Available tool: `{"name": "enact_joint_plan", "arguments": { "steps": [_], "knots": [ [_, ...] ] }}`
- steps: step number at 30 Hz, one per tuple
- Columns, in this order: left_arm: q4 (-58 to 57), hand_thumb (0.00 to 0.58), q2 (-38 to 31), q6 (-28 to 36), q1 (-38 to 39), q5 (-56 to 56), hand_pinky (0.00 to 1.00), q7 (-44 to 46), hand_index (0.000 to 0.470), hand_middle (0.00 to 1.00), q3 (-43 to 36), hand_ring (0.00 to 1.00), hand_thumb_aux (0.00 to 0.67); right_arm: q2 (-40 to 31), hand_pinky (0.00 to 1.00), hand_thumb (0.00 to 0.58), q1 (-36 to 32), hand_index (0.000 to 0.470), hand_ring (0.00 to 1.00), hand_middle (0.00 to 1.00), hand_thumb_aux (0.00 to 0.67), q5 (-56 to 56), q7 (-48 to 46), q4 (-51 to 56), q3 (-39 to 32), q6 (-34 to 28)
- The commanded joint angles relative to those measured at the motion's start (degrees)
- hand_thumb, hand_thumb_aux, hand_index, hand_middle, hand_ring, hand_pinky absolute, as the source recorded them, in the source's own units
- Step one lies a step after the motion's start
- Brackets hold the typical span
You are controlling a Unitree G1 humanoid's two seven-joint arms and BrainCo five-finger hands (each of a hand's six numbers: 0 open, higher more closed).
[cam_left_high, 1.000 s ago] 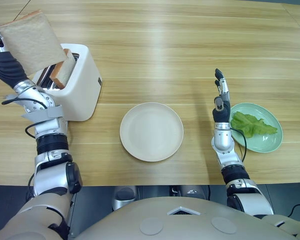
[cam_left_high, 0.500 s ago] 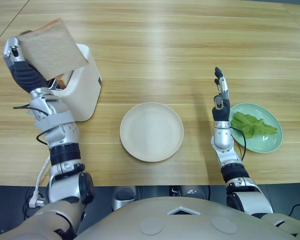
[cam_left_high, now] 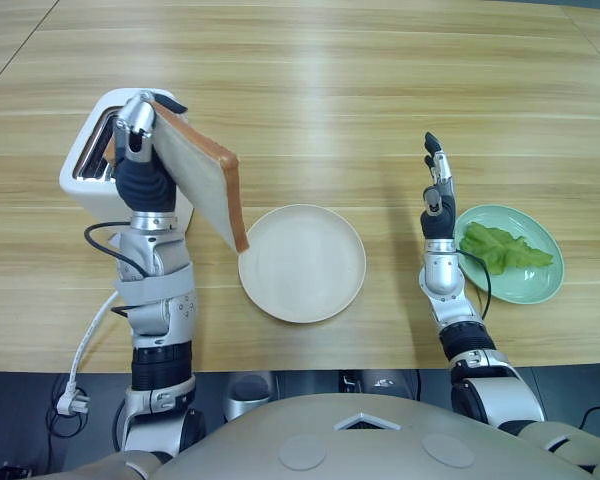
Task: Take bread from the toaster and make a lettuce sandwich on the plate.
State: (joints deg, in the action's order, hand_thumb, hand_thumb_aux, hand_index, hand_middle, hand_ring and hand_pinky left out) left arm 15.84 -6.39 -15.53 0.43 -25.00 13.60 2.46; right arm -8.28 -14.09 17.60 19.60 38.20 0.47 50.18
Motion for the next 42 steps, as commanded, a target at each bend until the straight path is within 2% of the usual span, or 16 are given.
{"name": "enact_joint_plan", "arguments": {
  "steps": [1,5,8,12,18,21,30,31,32,33,34,38,42],
  "knots": [
    [-2.5,0.58,2.1,2.4,4.6,3.4,1.0,1.5,0.46,1.0,-5.5,1.0,0.67,0.1,0.0,0.0,-0.8,0.0,0.0,0.0,0.0,-0.3,-0.5,1.1,-0.4,-0.4],
    [-10.1,0.58,3.9,0.3,9.3,11.9,1.0,0.7,0.46,1.0,-10.4,1.0,0.67,0.4,0.0,0.0,-1.6,0.0,0.0,0.0,0.0,-0.2,-0.8,1.2,-0.7,-0.4],
    [-17.1,0.58,3.7,-3.6,10.3,21.8,1.0,-2.4,0.46,1.0,-13.2,1.0,0.67,0.5,0.0,0.0,-2.2,0.0,0.0,0.0,0.0,-0.3,-0.9,1.2,-0.7,-0.4],
    [-27.6,0.58,1.6,-7.3,6.6,35.1,1.0,-10.9,0.46,1.0,-13.8,1.0,0.67,0.7,0.0,0.0,-3.1,0.0,0.0,0.0,0.0,-0.2,-0.8,1.9,-0.8,-0.3],
    [-38.3,0.58,-0.1,-10.2,-0.6,46.1,1.0,-21.5,0.46,1.0,-14.6,1.0,0.67,0.9,0.0,0.0,-4.0,0.0,0.0,0.0,0.0,0.1,-0.6,3.1,-1.0,0.1],
    [-41.0,0.58,-0.7,-10.9,-3.5,48.7,1.0,-24.9,0.46,1.0,-14.5,1.0,0.67,0.9,0.0,0.0,-4.0,0.0,0.0,0.0,0.0,0.2,-0.3,3.4,-1.2,0.2],
    [-40.6,0.58,-1.6,-10.0,-5.1,50.7,1.0,-25.9,0.46,1.0,-15.4,1.0,0.67,0.7,0.0,0.0,-3.8,0.0,0.0,0.0,0.0,0.3,-0.2,3.2,-1.5,0.3],
    [-41.8,0.58,-2.2,-9.3,-5.4,52.5,0.87,-26.4,0.46,0.87,-16.3,0.87,0.67,0.7,0.0,0.0,-3.8,0.0,0.0,0.0,0.0,0.3,-0.3,3.2,-1.6,0.4],
    [-42.5,0.575,-2.5,-8.9,-5.5,53.7,0.04,-26.7,0.419,0.04,-16.9,0.04,0.61,0.7,0.0,0.0,-3.8,0.0,0.0,0.0,0.0,0.3,-0.4,3.2,-1.7,0.4],
    [-42.7,0.5,-2.9,-8.5,-5.4,54.7,0.0,-26.9,0.289,0.0,-17.5,0.0,0.42,0.7,0.0,0.0,-3.8,0.0,0.0,0.0,0.0,0.3,-0.4,3.1,-1.7,0.5],
    [-42.6,0.0,-3.6,-8.1,-5.1,56.2,0.0,-27.3,0.0,0.0,-18.3,0.0,0.0,0.5,0.0,0.0,-3.9,0.0,0.0,0.0,0.0,0.3,-0.4,3.0,-1.7,0.5],
    [-39.4,0.0,-6.6,-7.5,-3.2,61.1,0.0,-29.1,0.0,0.0,-20.2,0.0,0.0,-1.0,0.0,0.0,-3.7,0.0,0.0,0.0,0.0,1.8,1.0,0.6,-1.1,0.6],
    [-33.7,0.0,-9.3,-5.4,-1.3,66.6,0.0,-33.2,0.0,0.0,-20.3,0.0,0.0,-6.6,0.0,0.0,-1.1,0.0,0.0,0.0,0.0,7.7,5.1,-7.1,1.9,-1.2]
  ]
}}
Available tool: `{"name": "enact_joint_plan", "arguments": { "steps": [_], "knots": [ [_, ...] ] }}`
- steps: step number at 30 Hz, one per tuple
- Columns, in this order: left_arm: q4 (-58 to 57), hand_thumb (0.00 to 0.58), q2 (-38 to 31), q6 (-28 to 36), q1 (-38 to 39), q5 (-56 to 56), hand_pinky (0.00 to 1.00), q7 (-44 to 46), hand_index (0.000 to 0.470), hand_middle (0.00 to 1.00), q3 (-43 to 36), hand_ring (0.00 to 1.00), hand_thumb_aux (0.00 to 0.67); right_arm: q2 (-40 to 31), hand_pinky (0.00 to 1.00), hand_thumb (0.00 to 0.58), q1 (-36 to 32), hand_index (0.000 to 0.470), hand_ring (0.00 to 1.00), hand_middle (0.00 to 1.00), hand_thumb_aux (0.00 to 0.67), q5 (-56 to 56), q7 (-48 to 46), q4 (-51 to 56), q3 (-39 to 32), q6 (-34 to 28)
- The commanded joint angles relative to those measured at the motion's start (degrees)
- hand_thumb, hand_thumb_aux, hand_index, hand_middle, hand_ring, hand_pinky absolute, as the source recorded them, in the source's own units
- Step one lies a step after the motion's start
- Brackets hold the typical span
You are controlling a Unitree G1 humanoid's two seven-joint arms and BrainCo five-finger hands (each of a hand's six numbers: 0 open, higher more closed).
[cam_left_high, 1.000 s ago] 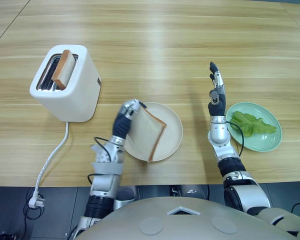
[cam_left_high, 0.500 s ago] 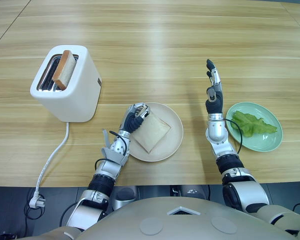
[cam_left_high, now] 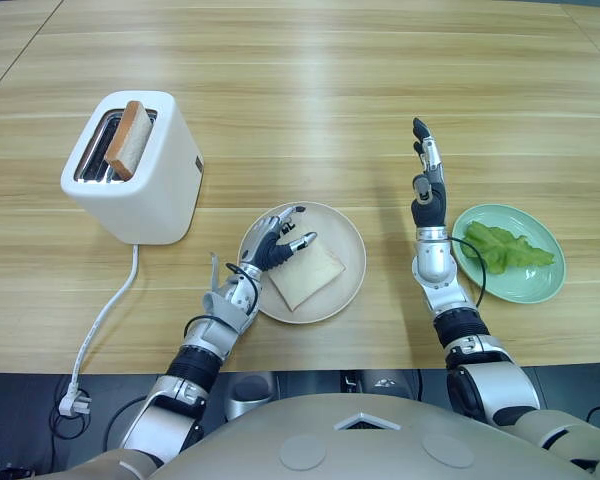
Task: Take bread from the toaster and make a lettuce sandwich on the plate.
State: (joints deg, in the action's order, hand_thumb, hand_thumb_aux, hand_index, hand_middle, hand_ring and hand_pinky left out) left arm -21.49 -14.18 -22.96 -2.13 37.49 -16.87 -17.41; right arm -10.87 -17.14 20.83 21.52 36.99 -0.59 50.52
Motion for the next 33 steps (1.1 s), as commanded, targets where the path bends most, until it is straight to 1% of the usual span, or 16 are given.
{"name": "enact_joint_plan", "arguments": {
  "steps": [1,3,5,7,9,12,17,21,27,28,29,30,31,33],
  "knots": [
    [5.3,0.0,-2.2,2.7,1.5,5.6,0.0,-4.1,0.0,0.0,-0.2,0.0,0.0,-7.0,0.0,0.0,3.7,0.0,0.0,0.0,0.0,8.0,5.1,-8.9,4.6,-4.0],
    [8.8,0.0,-3.4,3.9,2.0,7.8,0.0,-6.5,0.0,0.0,0.9,0.0,0.0,-13.9,0.0,0.0,7.5,0.0,0.0,0.0,0.0,13.2,7.5,-12.3,8.3,-10.4],
    [12.6,0.0,-4.3,5.1,2.8,9.7,0.0,-9.1,0.0,0.0,2.2,0.0,0.0,-21.4,0.0,0.0,11.0,0.0,0.0,0.0,0.0,18.8,8.3,-11.2,9.4,-18.2],
    [16.7,0.0,-4.7,6.0,4.0,11.0,0.0,-10.9,0.0,0.0,3.1,0.0,0.0,-27.4,0.0,0.0,13.8,0.0,0.0,0.0,0.0,21.9,6.5,-8.2,8.7,-25.1],
    [20.9,0.0,-4.8,6.2,5.4,11.8,0.0,-12.7,0.0,0.0,4.2,0.0,0.0,-32.5,0.0,0.0,16.1,0.0,0.0,0.0,0.0,26.1,6.1,-3.5,6.2,-31.5],
    [25.1,0.0,-4.3,5.0,7.2,10.5,0.0,-14.5,0.0,0.0,5.3,0.0,0.0,-35.7,0.0,0.0,17.5,0.0,0.0,0.0,0.0,30.3,8.1,2.5,2.1,-37.2],
    [25.6,0.0,-3.2,3.4,8.9,6.4,0.0,-13.6,0.0,0.0,6.3,0.0,0.0,-34.9,0.0,0.0,15.6,0.0,0.0,0.0,0.0,31.9,10.7,7.6,-4.0,-42.1],
    [25.8,0.0,-3.5,3.1,9.8,5.1,0.0,-13.1,0.0,0.0,7.4,0.0,0.0,-34.1,0.0,0.0,14.1,0.0,0.0,0.0,0.0,32.1,11.8,9.6,-8.4,-43.3],
    [25.9,0.0,-4.2,2.9,10.5,4.1,0.0,-12.6,0.0,0.0,9.1,0.0,0.0,-34.9,0.0,0.005,15.3,0.002,0.0,0.0,0.003,31.4,14.0,8.3,-11.2,-44.2],
    [25.9,0.0,-4.2,2.8,10.5,4.0,0.0,-12.4,0.0,0.0,9.4,0.0,0.0,-35.1,0.0,0.482,15.7,0.271,0.0,0.0,0.394,31.2,14.7,7.9,-11.3,-44.3],
    [25.8,0.0,-4.2,2.8,10.5,3.9,0.0,-12.3,0.0,0.0,9.6,0.0,0.0,-35.3,0.0,0.512,16.1,0.303,0.0,0.0,0.441,31.0,15.4,7.3,-11.3,-44.3],
    [25.8,0.0,-4.1,2.8,10.5,3.9,0.0,-12.2,0.0,0.0,9.8,0.0,0.0,-35.6,0.0,0.579,16.5,0.44,0.0,0.0,0.641,30.8,16.0,6.8,-11.3,-44.3],
    [25.8,0.0,-4.1,2.7,10.4,3.9,0.0,-12.1,0.0,0.0,10.0,0.0,0.0,-35.8,0.0,0.58,17.0,0.46,0.0,0.0,0.67,30.8,16.8,5.9,-11.2,-44.5],
    [25.5,0.0,-4.0,2.7,10.3,3.6,0.0,-12.0,0.0,0.0,10.4,0.0,0.0,-36.3,0.0,0.58,18.2,0.46,0.0,0.0,0.67,30.6,18.5,3.8,-10.9,-44.8]
  ]
}}
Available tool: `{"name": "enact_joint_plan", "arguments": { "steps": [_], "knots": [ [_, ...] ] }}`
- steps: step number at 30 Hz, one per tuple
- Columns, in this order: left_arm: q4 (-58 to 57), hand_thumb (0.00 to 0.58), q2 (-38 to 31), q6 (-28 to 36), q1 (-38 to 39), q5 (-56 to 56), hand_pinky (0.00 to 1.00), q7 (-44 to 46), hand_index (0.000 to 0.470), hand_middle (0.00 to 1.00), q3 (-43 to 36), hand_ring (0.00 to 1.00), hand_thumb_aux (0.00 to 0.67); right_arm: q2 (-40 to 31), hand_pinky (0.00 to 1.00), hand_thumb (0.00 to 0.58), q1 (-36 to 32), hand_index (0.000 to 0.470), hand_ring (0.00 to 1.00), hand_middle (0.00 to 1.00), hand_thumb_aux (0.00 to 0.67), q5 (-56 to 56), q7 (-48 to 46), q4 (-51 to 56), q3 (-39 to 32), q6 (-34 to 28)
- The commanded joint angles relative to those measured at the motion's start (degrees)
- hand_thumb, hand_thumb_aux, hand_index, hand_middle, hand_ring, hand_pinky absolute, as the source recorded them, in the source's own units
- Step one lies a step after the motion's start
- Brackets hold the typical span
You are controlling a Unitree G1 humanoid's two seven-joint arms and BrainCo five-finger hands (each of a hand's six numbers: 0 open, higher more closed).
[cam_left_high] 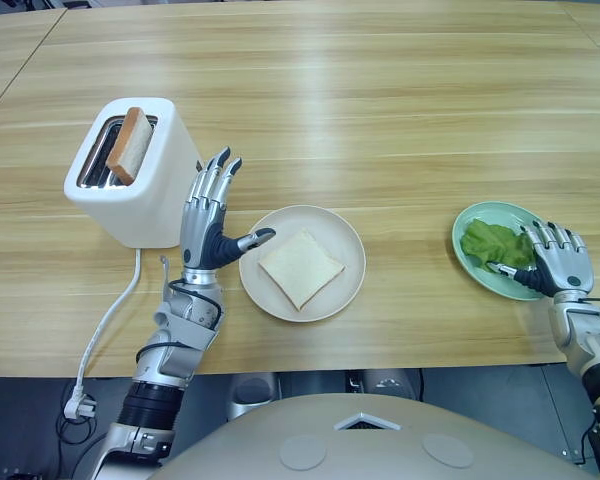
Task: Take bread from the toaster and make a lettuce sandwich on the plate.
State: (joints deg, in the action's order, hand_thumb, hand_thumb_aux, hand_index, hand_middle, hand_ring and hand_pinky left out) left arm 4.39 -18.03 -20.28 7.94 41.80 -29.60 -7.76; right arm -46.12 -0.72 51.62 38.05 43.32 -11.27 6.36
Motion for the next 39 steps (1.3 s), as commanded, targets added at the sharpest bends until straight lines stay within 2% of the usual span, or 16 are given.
{"name": "enact_joint_plan", "arguments": {
  "steps": [1,6,13,17,21,25,28,30,34,39],
  "knots": [
    [-0.5,0.0,-0.1,0.0,0.2,-0.8,0.0,0.8,0.0,0.0,0.9,0.0,0.0,-1.4,0.0,0.58,2.4,0.46,0.0,0.0,0.67,-0.2,3.0,-3.9,0.1,-1.0],
    [-1.2,0.0,0.1,-0.1,0.3,-0.9,0.0,0.7,0.0,0.0,1.0,0.0,0.0,-2.1,0.0,0.58,4.0,0.46,0.0,0.0,0.67,-0.1,6.7,-8.6,1.0,-2.0],
    [-2.9,0.0,0.5,0.0,-0.2,-1.2,0.0,0.4,0.0,0.0,1.1,0.0,0.0,-1.3,0.0,0.58,1.5,0.46,0.0,0.0,0.67,-1.3,7.8,-3.6,-0.4,0.6],
    [-3.6,0.0,0.3,-0.2,-0.3,-1.7,0.0,0.1,0.0,0.0,1.8,0.0,0.0,-1.2,0.0,0.58,1.9,0.46,0.0,0.0,0.67,-1.1,10.4,-6.8,0.0,2.1],
    [-4.0,0.0,0.1,-0.5,-1.2,-2.1,0.0,-0.5,0.0,0.0,2.9,0.0,0.0,-1.0,0.0,0.58,4.6,0.46,0.0,0.0,0.67,-1.3,11.2,-19.3,1.4,4.5],
    [-4.0,0.0,-0.1,-1.2,-2.3,-2.3,0.0,-1.6,0.0,0.0,4.0,0.0,0.0,2.6,0.0,0.58,5.9,0.46,0.0,0.0,0.67,-1.7,7.0,-39.0,1.7,6.2],
    [-4.3,0.0,-0.3,-1.7,-2.8,-2.5,0.0,-2.2,0.0,0.0,4.8,0.0,0.0,7.5,0.0,0.58,4.4,0.46,0.0,0.0,0.67,-1.2,2.2,-50.0,-1.0,8.2],
    [-4.3,0.0,-0.3,-2.2,-2.9,-2.4,0.0,-2.8,0.0,0.0,5.3,0.0,0.0,11.2,0.0,0.58,2.7,0.46,0.0,0.0,0.67,-0.6,-1.5,-53.7,-4.6,10.7],
    [-2.0,0.0,0.0,-2.4,-2.0,-1.4,0.0,-5.7,0.0,0.0,7.6,0.0,0.0,17.1,0.0,0.58,-1.9,0.46,0.0,0.0,0.67,1.5,-5.3,-48.5,-12.0,15.3],
    [1.2,0.0,-0.4,-0.6,-1.8,-1.1,0.0,-7.6,0.0,0.0,12.3,0.0,0.0,21.1,0.0,0.58,-6.1,0.46,0.0,0.0,0.67,5.2,-2.2,-34.3,-17.6,18.4]
  ]
}}
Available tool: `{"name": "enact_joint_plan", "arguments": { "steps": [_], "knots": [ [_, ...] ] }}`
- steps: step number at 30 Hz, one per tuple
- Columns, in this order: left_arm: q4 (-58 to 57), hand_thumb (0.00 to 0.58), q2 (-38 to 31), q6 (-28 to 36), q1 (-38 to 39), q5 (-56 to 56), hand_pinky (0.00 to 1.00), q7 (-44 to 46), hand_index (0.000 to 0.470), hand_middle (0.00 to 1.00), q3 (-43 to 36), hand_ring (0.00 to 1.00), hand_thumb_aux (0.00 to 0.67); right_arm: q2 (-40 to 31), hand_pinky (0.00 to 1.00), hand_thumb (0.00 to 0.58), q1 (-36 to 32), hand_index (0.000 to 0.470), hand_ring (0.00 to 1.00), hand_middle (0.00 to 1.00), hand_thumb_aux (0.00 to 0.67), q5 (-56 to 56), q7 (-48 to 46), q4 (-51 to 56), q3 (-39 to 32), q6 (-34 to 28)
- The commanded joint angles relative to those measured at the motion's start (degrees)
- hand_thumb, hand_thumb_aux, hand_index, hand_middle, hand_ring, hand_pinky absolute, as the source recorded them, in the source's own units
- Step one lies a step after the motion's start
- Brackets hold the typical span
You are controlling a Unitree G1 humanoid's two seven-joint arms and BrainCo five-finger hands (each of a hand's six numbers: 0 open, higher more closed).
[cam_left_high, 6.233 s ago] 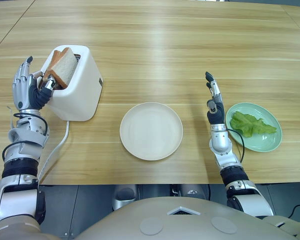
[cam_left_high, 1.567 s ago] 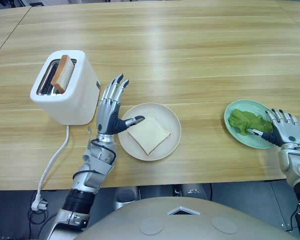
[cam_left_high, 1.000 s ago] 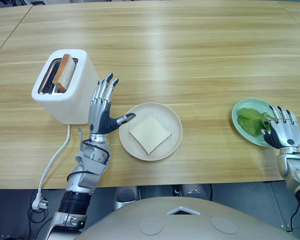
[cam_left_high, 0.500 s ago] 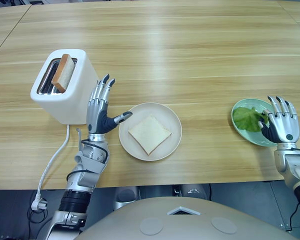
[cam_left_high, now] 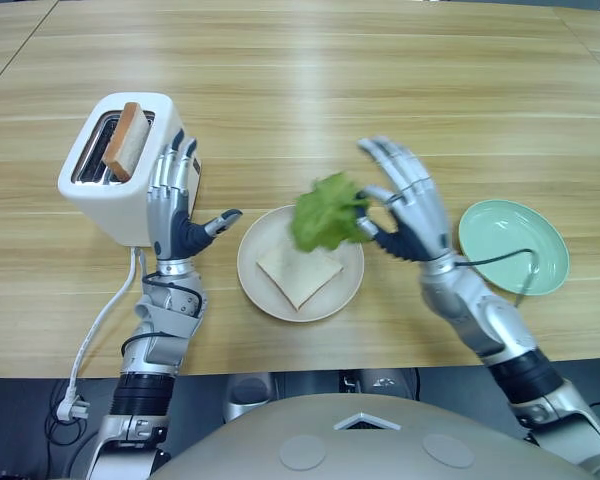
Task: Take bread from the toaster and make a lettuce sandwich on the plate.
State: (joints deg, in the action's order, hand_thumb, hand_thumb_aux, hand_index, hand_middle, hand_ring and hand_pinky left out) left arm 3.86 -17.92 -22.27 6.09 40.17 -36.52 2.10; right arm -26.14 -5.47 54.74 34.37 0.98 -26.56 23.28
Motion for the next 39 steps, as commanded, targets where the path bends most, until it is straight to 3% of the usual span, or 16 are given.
{"name": "enact_joint_plan", "arguments": {
  "steps": [1,9,19,20,21,32,33,36,37,38,39],
  "knots": [
    [1.8,0.0,-0.9,1.8,-0.2,0.6,0.0,-0.6,0.0,0.0,3.2,0.0,0.0,1.7,0.0,0.58,-1.9,0.46,0.0,0.0,0.67,2.5,2.4,10.6,-3.0,1.9],
    [-0.9,0.0,-5.9,8.0,-3.1,2.1,0.0,-1.5,0.0,0.0,10.9,0.0,0.0,4.3,0.0,0.58,-6.7,0.46,0.0,0.0,0.67,7.9,7.9,25.5,-9.6,3.3],
    [-9.1,0.0,-14.6,17.4,-6.5,2.5,0.0,4.1,0.0,0.0,12.9,0.0,0.0,5.4,0.0,0.58,-9.0,0.46,0.0,0.0,0.67,9.0,10.2,29.5,-12.3,2.8],
    [-9.9,0.0,-15.3,18.2,-6.7,2.4,0.0,5.1,0.0,0.0,12.7,0.0,0.0,5.3,0.0,0.555,-9.1,0.364,0.0,0.0,0.531,9.1,10.1,29.5,-12.5,2.7],
    [-11.2,0.0,-16.1,18.4,-7.4,2.2,0.0,5.8,0.0,0.0,12.1,0.0,0.0,5.3,0.0,0.0,-8.9,0.0,0.0,0.0,0.0,9.1,10.0,29.3,-12.5,2.4],
    [-22.7,0.018,-20.7,17.1,-12.1,-0.1,0.0,14.0,0.007,0.0,5.1,0.0,0.011,-2.0,0.0,0.0,-4.9,0.0,0.0,0.0,0.0,8.5,9.4,23.4,-9.8,-0.7],
    [-22.6,0.116,-20.9,17.1,-11.9,-0.2,0.0,14.6,0.049,0.0,4.7,0.0,0.071,-3.0,0.0,0.0,-4.3,0.0,0.0,0.0,0.0,8.5,9.3,22.5,-9.4,-0.9],
    [-21.3,0.187,-21.2,17.1,-11.2,-0.2,0.0,16.5,0.081,0.0,3.2,0.0,0.118,-5.4,0.0,0.0,-2.7,0.0,0.0,0.0,0.0,8.0,8.7,19.6,-8.1,-1.2],
    [-20.8,0.288,-21.3,17.1,-11.1,-0.2,0.0,17.1,0.133,0.0,2.8,0.0,0.194,-5.9,0.0,0.0,-2.2,0.0,0.0,0.0,0.0,7.9,8.5,18.6,-7.6,-1.4],
    [-20.6,0.349,-21.4,17.2,-11.1,-0.2,0.0,17.9,0.17,0.0,2.4,0.0,0.247,-6.4,0.0,0.0,-1.8,0.0,0.0,0.0,0.0,7.8,8.3,17.5,-7.1,-1.6],
    [-20.5,0.458,-21.6,17.1,-11.1,-0.1,0.0,18.7,0.249,0.0,1.8,0.0,0.363,-6.7,0.0,0.0,-1.5,0.0,0.0,0.0,0.0,7.7,8.2,16.4,-6.6,-1.7]
  ]
}}
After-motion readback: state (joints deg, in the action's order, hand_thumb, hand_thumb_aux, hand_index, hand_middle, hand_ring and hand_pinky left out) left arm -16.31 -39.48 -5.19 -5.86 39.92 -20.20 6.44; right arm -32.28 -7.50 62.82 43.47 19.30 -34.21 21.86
